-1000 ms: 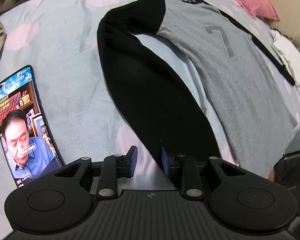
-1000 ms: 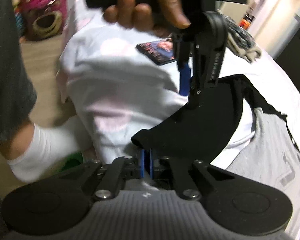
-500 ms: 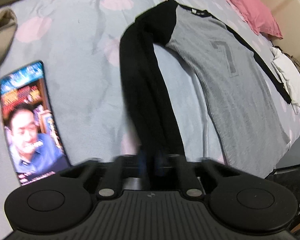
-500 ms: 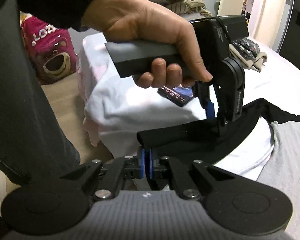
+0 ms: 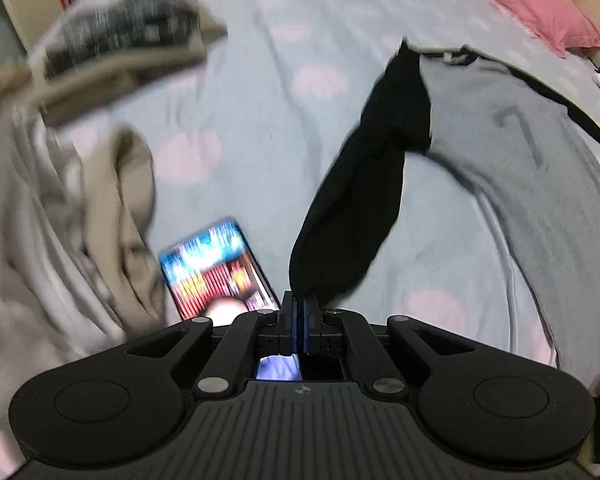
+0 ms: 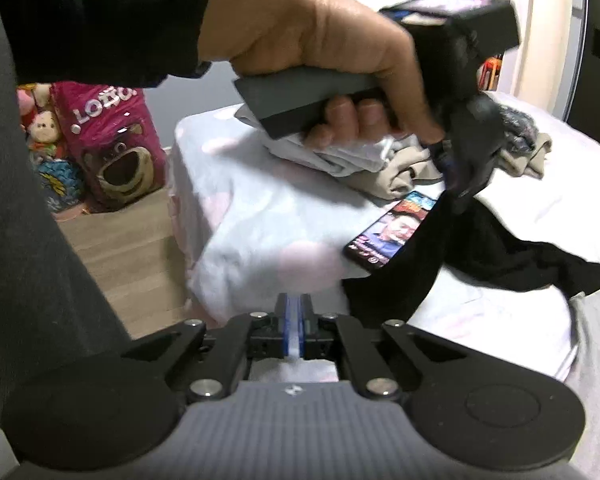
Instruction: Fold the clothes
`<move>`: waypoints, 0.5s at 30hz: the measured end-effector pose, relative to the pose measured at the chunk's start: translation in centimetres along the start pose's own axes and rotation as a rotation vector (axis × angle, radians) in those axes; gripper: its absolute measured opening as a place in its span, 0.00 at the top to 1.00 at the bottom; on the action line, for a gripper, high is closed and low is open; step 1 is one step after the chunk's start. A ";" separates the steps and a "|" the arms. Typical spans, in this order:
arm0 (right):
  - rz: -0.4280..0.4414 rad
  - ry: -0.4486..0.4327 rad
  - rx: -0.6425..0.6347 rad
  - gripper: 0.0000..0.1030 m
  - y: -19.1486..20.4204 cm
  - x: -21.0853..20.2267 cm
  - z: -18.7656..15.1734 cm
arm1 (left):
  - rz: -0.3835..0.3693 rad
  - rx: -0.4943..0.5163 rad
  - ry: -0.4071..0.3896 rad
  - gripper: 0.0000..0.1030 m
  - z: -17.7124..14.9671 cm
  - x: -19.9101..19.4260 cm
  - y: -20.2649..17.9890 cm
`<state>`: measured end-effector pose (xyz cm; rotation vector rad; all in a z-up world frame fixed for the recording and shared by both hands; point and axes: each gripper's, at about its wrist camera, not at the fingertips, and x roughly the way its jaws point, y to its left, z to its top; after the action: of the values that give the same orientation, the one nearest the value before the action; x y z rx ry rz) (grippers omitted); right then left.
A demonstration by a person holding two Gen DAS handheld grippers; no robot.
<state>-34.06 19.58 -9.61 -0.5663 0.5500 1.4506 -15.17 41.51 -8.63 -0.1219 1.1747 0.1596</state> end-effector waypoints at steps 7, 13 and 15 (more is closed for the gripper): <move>-0.111 0.096 0.005 0.79 -7.5 -3.0 -3.2 | 0.103 0.017 -0.001 0.90 0.9 0.4 0.8; -0.259 0.258 -0.077 0.73 -19.3 -9.2 -6.3 | 0.238 0.129 -0.055 0.79 4.7 -2.3 0.2; -0.294 0.270 -0.068 0.67 -23.8 -11.2 -6.7 | 0.208 0.132 -0.097 0.79 6.4 -2.9 -0.3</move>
<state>-10.81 5.77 -6.70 -0.8681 0.6017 1.1238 -10.42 42.18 -3.47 0.1241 1.0967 0.2675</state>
